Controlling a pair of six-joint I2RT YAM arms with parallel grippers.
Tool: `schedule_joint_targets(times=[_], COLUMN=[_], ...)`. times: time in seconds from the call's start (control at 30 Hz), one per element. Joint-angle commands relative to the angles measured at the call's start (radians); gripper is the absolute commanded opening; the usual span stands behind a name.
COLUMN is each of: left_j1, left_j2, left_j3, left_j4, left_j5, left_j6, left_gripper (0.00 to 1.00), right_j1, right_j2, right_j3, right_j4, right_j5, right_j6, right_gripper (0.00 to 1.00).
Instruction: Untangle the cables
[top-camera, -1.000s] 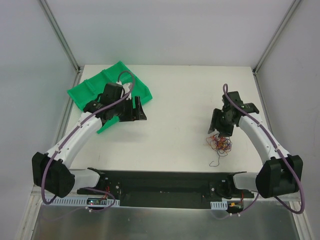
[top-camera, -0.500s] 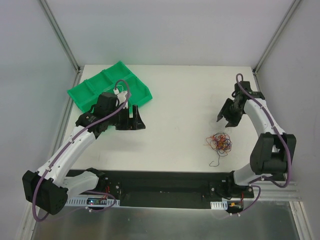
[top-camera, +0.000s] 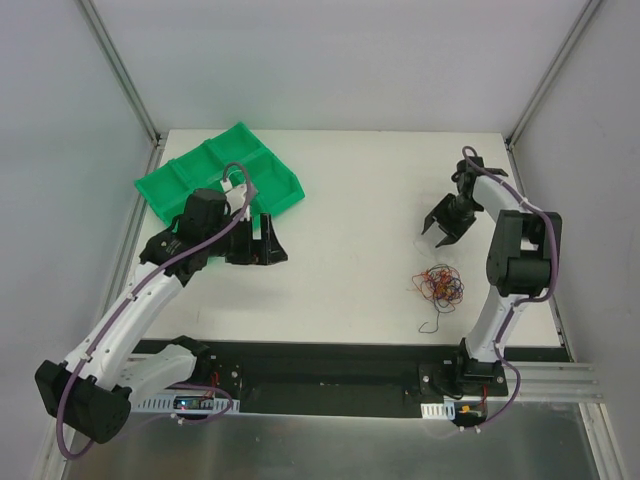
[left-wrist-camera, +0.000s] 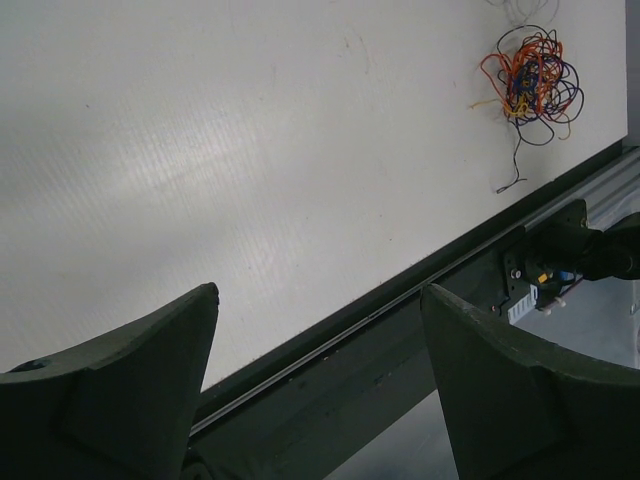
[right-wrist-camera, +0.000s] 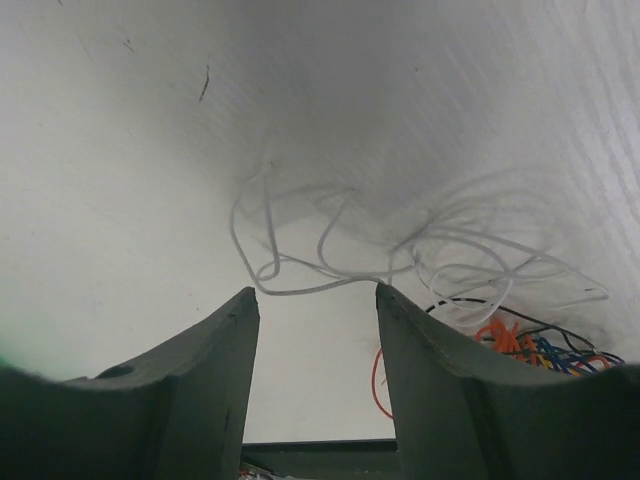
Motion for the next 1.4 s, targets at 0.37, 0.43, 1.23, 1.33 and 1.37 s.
schedule_joint_targets(times=[0.37,0.43,1.23,1.33,1.37], left_j1=[-0.008,-0.008,-0.047,-0.081,-0.089], left_j2=[0.012,0.033,0.398,0.517,0.556], left_j3=[0.069,0.081,0.077,0.15,0.17], left_j4=[-0.033,-0.033,0.034,0.057,0.072], left_j5=[0.021,0.041,0.173,0.185,0.201], left_j6=[0.016,0.01,-0.025,-0.033,-0.045], left_gripper=[0.77,0.76,0.65,0.61,0.61], right_j1=[0.119,0.187,0.548,0.548,0.546], right_j2=[0.067,0.06,-0.29,-0.221,-0.203], right_j3=[0.036,0.043,-0.282,-0.23,-0.216], right_j4=[0.035,0.042,0.253,0.215,0.201], right_j5=[-0.064,-0.057,-0.316,-0.296,-0.281], right_j6=[-0.04,-0.082,-0.26,-0.269,-0.269], right_gripper=[0.17,0.1,0.53,0.46,0.42])
